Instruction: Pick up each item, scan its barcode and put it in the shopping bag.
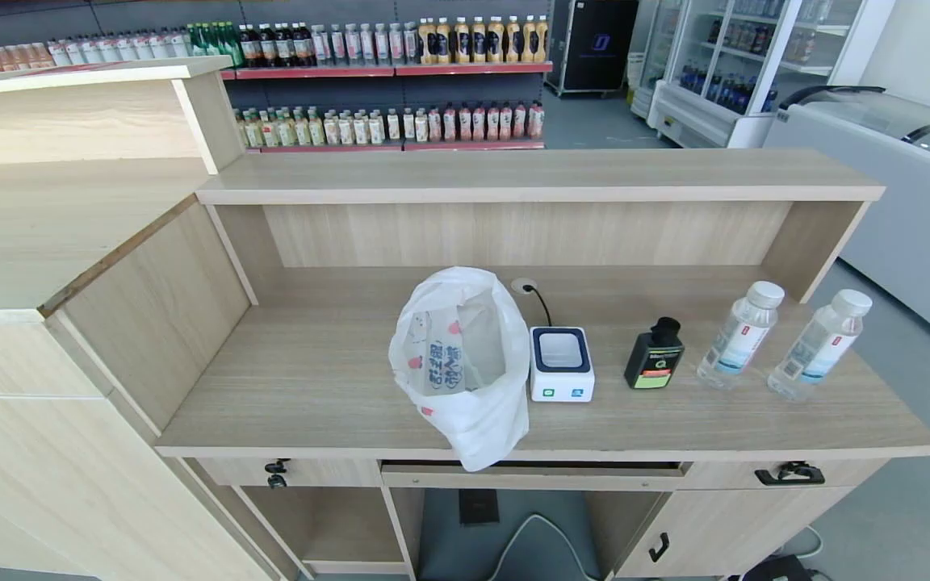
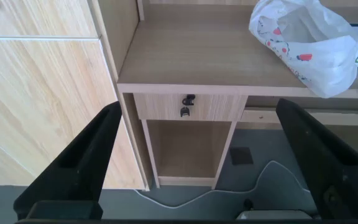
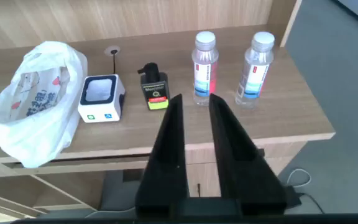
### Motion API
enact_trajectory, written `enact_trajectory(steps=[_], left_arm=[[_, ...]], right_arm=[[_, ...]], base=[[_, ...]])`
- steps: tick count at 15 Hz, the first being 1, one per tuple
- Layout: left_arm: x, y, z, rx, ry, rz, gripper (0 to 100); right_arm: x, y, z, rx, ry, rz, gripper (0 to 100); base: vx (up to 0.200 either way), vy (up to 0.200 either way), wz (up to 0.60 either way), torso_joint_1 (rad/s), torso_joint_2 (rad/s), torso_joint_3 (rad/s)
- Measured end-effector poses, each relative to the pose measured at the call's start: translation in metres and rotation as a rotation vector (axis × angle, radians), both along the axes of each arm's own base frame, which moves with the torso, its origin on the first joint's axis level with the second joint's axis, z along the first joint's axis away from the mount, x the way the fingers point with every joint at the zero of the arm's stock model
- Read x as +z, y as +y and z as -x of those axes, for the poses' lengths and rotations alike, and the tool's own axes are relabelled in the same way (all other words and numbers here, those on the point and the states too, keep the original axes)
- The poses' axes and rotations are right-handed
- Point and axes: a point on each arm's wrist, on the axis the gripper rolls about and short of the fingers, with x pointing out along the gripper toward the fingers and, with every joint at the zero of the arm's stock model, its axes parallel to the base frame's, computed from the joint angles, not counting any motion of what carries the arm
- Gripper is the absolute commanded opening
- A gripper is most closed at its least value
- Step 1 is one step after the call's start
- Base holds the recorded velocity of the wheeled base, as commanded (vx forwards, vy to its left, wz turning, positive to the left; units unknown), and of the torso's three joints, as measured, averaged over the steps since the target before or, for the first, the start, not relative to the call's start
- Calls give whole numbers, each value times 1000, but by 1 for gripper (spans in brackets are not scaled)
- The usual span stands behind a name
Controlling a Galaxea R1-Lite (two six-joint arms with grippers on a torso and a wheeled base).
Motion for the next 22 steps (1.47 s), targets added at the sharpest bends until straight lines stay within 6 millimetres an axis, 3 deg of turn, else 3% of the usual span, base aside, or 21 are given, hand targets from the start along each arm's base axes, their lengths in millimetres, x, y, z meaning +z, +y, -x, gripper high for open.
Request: enact_trajectory(steps=[1, 3, 5, 9, 12, 15, 22], left_arm=[[0, 0, 0, 0, 0, 0, 100], [0, 0, 0, 0, 0, 0, 100], [0, 0, 0, 0, 0, 0, 100], [0, 0, 0, 0, 0, 0, 100], [0, 0, 0, 0, 0, 0, 100], [0, 0, 0, 0, 0, 0, 100], [0, 0, 0, 0, 0, 0, 100]], right_arm=[[7, -1, -32, 11, 19, 9, 100], [3, -2, -95, 52, 76, 41, 100], [-14, -3, -152, 128, 115, 79, 100], [-58, 1, -237, 337, 155, 234, 100], [-90, 5, -272, 479, 159, 358, 100], [-114, 10, -293, 549, 151, 412, 100], [-143, 9, -328, 564, 88, 593, 100]], base=[[0, 0, 0, 0, 0, 0], [0, 0, 0, 0, 0, 0], [0, 0, 0, 0, 0, 0], [0, 0, 0, 0, 0, 0], [0, 0, 0, 0, 0, 0], [0, 0, 0, 0, 0, 0], [0, 0, 0, 0, 0, 0]])
